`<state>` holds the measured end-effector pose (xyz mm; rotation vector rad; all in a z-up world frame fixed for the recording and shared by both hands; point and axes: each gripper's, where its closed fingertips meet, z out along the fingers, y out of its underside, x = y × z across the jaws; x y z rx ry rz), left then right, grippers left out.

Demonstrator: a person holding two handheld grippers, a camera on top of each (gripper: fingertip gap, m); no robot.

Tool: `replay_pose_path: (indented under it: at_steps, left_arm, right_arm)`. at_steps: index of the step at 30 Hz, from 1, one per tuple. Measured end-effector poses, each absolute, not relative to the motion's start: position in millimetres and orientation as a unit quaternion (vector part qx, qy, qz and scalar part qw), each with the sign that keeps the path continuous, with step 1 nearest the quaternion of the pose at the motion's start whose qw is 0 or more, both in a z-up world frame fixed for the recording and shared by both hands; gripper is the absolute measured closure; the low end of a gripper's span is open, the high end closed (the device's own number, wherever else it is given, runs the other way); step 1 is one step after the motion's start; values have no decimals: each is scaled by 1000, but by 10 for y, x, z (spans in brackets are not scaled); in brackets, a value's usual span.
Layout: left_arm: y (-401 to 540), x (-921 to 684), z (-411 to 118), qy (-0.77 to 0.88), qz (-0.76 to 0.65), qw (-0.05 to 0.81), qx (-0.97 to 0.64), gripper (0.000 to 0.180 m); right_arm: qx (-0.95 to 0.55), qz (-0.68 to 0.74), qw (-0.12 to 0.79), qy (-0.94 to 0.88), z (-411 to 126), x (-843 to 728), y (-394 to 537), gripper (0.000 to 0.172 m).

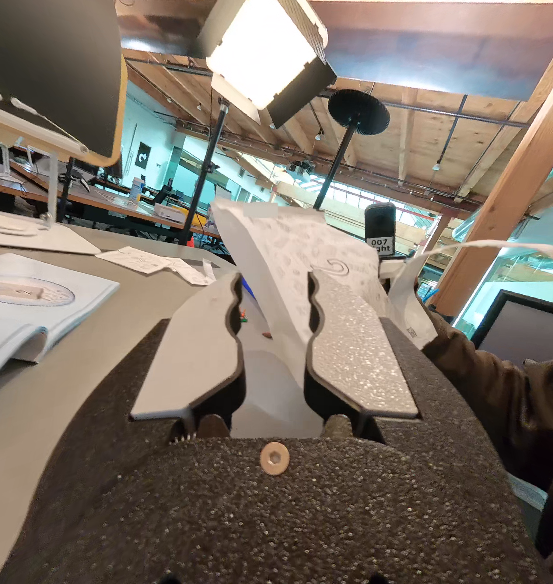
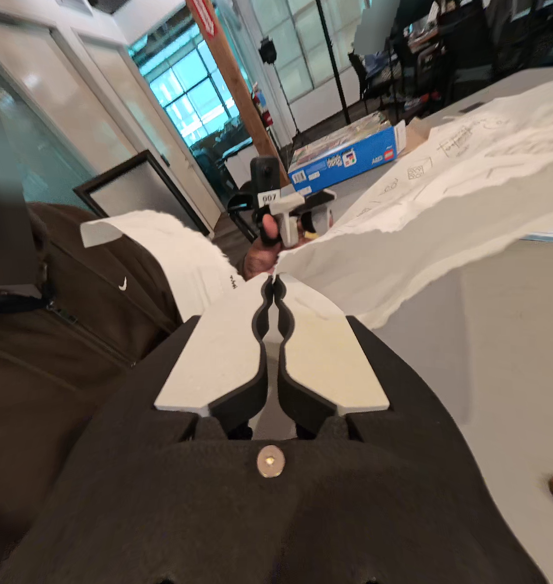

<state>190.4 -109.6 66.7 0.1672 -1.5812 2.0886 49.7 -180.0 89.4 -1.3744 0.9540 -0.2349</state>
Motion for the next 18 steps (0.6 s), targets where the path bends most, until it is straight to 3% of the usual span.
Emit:
replay_pose_path:
  at_steps: [2, 8, 14, 18]
  left_arm:
    - [-1086, 2001, 742, -583, 776, 234, 57, 122]
    - [-1317, 2050, 1110, -629, 753, 193, -22, 101]
    - [-2014, 1935, 1269, -697, 669, 200, -163, 104]
    - [-2419, 1644, 854, -748, 527, 319, -247, 113]
  right_arm:
    - [-641, -84, 643, 410, 846, 433, -1798, 172]
    - [-725, 12, 594, 350, 620, 283, -1731, 172]
    - [-763, 121, 563, 293, 399, 227, -1653, 172]
    - [-786, 152, 539, 263, 226, 242, -1627, 172]
